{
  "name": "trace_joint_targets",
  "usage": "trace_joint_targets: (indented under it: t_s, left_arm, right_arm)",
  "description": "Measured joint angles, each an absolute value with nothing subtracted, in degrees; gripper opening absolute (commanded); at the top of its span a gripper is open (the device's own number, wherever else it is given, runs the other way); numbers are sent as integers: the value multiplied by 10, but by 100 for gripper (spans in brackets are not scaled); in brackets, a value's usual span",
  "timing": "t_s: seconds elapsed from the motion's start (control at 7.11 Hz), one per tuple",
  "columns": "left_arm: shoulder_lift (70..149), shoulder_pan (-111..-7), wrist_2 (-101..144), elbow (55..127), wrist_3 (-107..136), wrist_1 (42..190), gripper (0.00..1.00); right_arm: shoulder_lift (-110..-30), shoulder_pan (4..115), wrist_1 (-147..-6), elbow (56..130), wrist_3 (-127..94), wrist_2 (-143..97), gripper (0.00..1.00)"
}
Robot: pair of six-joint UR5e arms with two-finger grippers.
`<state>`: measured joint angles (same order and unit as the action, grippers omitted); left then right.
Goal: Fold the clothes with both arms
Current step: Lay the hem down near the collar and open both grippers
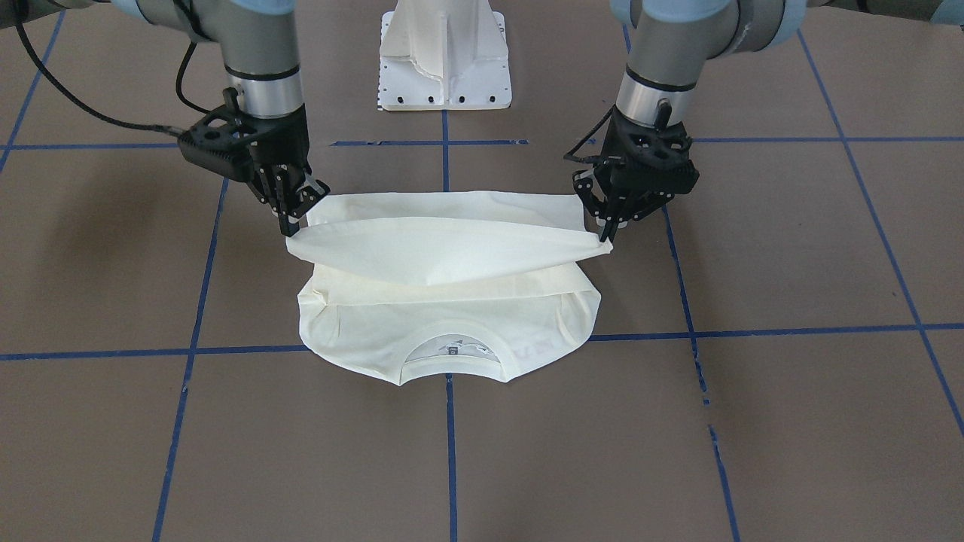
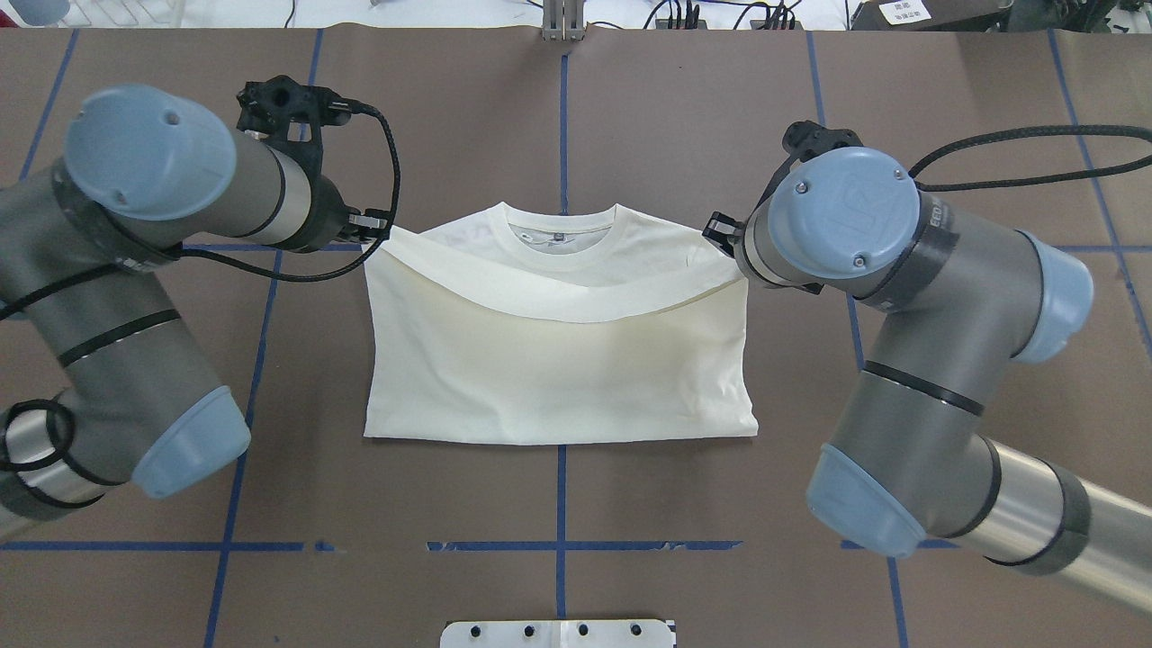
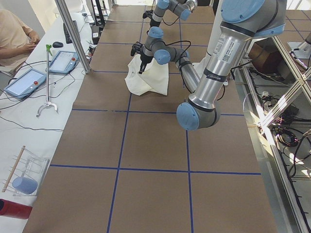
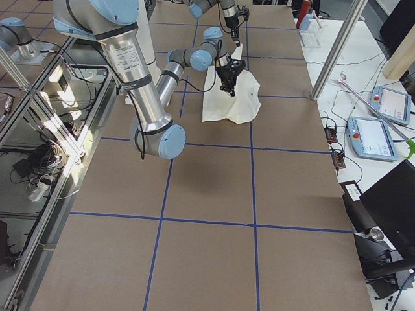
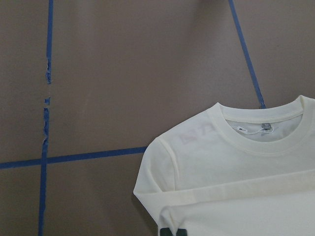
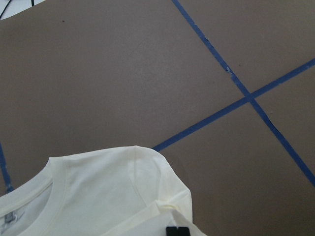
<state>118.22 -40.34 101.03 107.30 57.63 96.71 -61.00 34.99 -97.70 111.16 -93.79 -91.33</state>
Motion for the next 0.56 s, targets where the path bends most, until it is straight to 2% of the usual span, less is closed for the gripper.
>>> trace_joint_targets:
  t_s: [0.28, 0.56]
  left_arm:
    - [1209, -402, 1008, 944, 576, 1058, 0]
    - [1218, -400, 1007, 871, 575, 1118, 0]
  right_arm:
    - [-601, 364, -890, 1008, -913, -913, 0]
    - [-584, 369, -847, 936, -907, -913, 0]
